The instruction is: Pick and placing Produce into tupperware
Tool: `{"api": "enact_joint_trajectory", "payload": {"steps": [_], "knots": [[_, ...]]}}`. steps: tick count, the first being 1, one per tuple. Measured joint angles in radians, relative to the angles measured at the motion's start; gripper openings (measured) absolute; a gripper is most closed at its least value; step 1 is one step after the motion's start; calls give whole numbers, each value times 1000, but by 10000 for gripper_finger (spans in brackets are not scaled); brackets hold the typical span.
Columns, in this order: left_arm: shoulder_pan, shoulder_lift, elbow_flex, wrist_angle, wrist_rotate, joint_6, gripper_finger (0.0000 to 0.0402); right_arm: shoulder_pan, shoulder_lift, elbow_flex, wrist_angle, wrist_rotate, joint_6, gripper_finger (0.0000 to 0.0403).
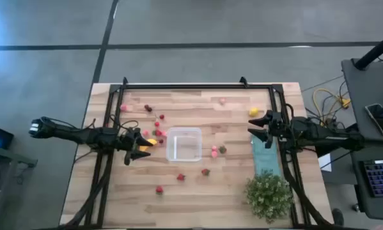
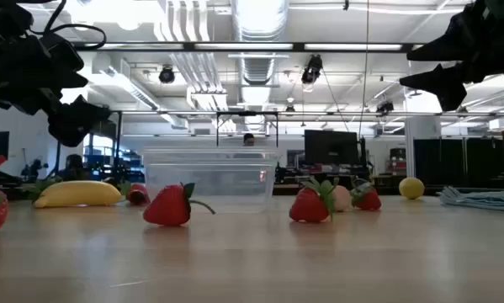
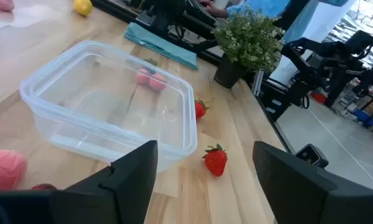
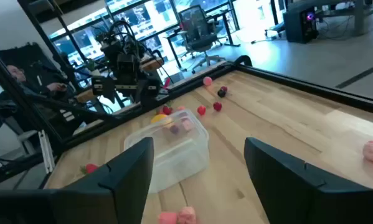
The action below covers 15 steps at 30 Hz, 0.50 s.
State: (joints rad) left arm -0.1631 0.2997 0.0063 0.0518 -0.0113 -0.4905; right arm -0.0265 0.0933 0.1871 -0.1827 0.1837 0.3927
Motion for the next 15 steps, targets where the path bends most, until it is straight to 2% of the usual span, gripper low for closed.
{"api": "enact_joint_trajectory", "payload": {"steps": [15], "knots": [[0,0,0,0,0,0,249,0,0,0,0,0,0,247]]}}
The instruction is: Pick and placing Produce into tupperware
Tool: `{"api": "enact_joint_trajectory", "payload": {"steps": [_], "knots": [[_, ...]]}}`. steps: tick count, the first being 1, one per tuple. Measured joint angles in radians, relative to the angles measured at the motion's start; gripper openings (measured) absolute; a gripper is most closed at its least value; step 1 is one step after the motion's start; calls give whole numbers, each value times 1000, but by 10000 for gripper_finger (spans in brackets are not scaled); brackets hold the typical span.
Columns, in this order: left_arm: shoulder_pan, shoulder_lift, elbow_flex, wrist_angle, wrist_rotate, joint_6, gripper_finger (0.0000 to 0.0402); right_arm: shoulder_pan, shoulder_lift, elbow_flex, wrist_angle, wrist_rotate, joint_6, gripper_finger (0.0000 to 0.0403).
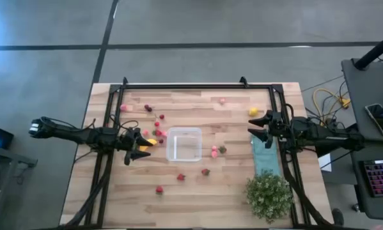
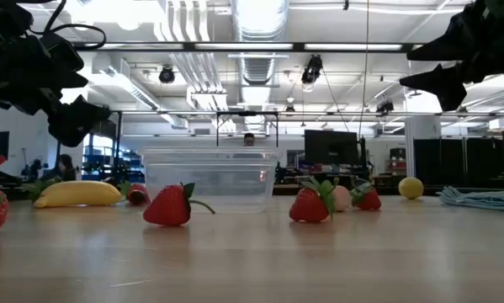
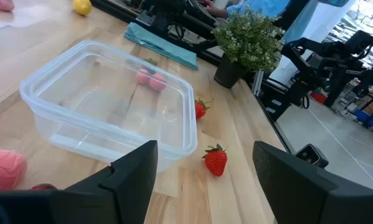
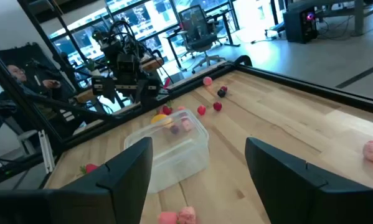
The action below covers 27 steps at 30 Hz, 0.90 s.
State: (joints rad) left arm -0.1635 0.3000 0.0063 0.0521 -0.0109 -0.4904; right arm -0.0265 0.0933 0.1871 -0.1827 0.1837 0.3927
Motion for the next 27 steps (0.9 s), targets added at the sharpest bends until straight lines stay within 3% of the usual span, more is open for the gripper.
{"api": "enact_joint_trajectory", "payload": {"steps": [27], "knots": [[0,0,0,0,0,0,249,0,0,0,0,0,0,247]]}}
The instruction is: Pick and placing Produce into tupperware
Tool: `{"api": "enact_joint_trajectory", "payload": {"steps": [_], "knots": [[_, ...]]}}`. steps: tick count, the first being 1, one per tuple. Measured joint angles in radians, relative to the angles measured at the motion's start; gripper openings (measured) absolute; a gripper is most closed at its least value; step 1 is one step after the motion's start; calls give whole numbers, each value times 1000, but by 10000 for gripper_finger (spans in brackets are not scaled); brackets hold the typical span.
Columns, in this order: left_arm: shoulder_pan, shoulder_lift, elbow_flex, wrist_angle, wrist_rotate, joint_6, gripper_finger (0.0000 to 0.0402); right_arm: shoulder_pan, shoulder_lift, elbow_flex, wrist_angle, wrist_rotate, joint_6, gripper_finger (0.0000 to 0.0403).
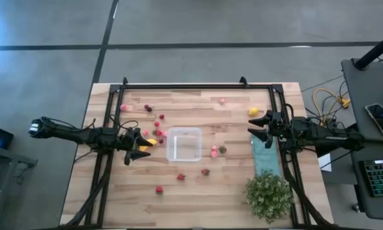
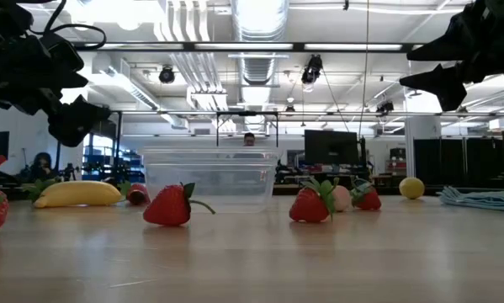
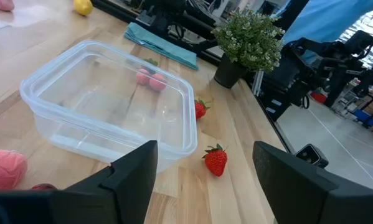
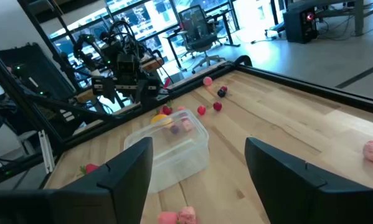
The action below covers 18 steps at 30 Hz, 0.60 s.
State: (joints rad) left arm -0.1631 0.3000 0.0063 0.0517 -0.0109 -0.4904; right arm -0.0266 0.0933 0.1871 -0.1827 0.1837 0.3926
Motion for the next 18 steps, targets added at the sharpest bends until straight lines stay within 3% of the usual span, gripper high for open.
{"api": "enact_joint_trajectory", "payload": {"steps": [18], "knots": [[0,0,0,0,0,0,249,0,0,0,0,0,0,246]]}}
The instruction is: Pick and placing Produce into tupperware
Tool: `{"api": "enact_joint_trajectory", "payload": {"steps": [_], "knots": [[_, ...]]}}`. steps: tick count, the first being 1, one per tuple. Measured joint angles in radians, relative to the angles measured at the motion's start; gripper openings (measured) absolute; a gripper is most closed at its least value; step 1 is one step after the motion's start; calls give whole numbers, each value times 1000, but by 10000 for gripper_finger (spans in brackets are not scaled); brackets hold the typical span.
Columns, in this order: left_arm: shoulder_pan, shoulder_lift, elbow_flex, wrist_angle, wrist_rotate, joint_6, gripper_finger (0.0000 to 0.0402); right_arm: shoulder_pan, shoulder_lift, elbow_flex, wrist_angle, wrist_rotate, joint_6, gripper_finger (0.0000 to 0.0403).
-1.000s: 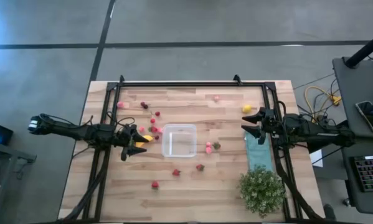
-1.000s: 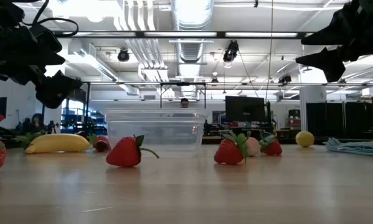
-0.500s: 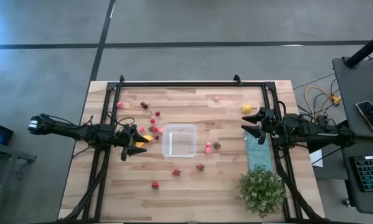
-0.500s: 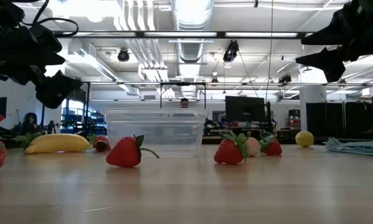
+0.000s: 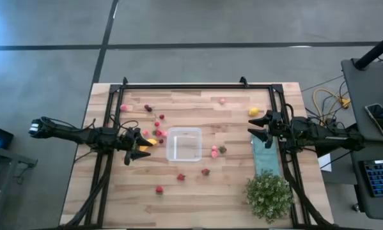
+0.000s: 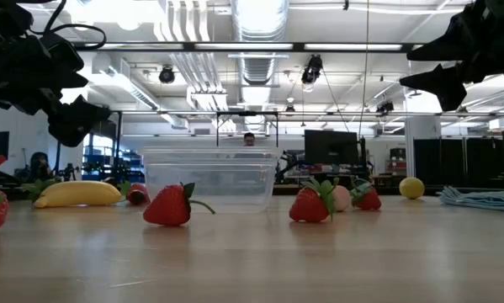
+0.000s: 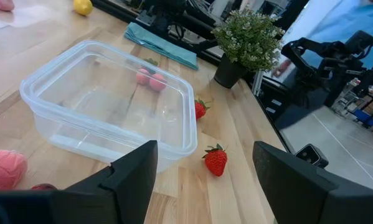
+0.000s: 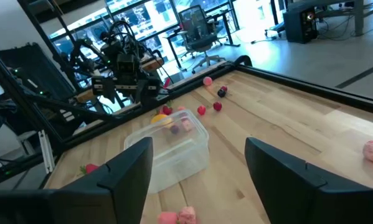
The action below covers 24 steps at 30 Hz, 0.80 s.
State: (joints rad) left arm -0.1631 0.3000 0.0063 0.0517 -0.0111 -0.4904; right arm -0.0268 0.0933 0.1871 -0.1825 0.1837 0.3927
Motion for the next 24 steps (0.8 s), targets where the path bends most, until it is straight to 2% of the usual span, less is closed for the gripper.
{"api": "enact_joint_trajectory", "payload": {"steps": [24], "knots": [[0,0,0,0,0,0,249,0,0,0,0,0,0,249]]}}
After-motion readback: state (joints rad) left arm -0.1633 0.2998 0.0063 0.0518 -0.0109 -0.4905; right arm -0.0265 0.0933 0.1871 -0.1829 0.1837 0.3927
